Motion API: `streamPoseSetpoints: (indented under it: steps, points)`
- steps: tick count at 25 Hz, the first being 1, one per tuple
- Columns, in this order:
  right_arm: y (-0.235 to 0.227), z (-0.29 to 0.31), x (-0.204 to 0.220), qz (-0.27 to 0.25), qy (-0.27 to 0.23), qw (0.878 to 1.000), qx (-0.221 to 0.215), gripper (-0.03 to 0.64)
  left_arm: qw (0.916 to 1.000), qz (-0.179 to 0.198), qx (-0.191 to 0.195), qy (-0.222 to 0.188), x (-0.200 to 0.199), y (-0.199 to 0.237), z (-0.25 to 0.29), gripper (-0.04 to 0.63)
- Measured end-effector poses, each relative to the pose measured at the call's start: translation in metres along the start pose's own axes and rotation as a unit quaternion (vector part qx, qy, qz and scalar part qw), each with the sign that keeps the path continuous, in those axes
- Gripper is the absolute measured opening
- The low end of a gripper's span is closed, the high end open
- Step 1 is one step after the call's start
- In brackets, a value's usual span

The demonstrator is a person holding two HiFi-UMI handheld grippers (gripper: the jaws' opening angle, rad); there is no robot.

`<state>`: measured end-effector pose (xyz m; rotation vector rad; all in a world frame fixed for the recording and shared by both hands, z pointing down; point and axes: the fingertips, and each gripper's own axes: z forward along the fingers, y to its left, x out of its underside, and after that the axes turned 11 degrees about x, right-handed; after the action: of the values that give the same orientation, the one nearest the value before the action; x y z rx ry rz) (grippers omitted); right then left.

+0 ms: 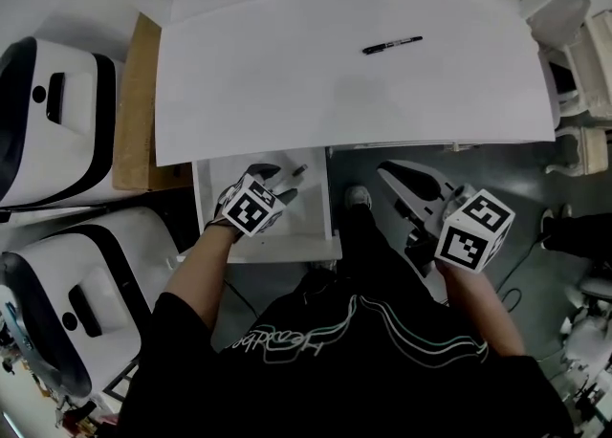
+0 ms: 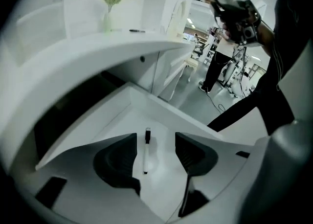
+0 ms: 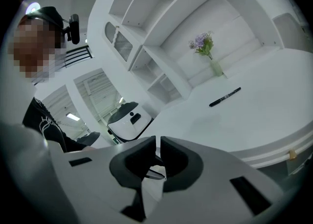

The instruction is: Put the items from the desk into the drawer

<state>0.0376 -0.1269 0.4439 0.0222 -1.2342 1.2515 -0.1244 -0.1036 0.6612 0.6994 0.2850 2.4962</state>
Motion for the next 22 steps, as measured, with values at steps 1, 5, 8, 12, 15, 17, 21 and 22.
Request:
streamPoseSetpoints:
  steps: [1, 5, 8, 12, 15, 17, 21, 22]
  points:
    - [0.005, -0.001, 0.0, -0.003, -0.001, 1.0, -0.001, 0.058, 0.9999, 0.012, -0.001, -0.01, -0.008, -0.006, -0.01, 0.247]
    - [0.024, -0.007, 0.0, -0.019, -0.006, 1.0, -0.005, 0.058, 0.997, 0.039, -0.002, -0.067, -0.044, -0.036, -0.052, 0.232]
    - [0.039, -0.015, 0.001, -0.033, -0.011, 0.999, -0.008, 0.058, 0.9918, 0.035, 0.002, -0.123, -0.07, -0.066, -0.089, 0.194]
    - [0.068, -0.026, 0.0, -0.047, -0.023, 0.999, -0.015, 0.058, 0.9824, 0.038, -0.004, -0.183, -0.091, -0.107, -0.14, 0.111]
    - [0.091, -0.033, -0.003, -0.06, -0.035, 0.997, -0.022, 0.058, 0.9713, 0.021, 0.007, -0.237, -0.104, -0.137, -0.178, 0.063]
    - [0.105, -0.037, -0.005, -0.068, -0.042, 0.996, -0.028, 0.058, 0.9627, 0.005, 0.004, -0.271, -0.111, -0.151, -0.201, 0.048]
    - [0.118, -0.05, -0.008, -0.076, -0.05, 0.996, -0.022, 0.058, 0.9456, -0.022, -0.032, -0.323, -0.128, -0.163, -0.23, 0.026]
    - [0.117, -0.054, -0.009, -0.077, -0.052, 0.996, -0.019, 0.058, 0.9413, -0.031, -0.039, -0.334, -0.133, -0.162, -0.234, 0.021]
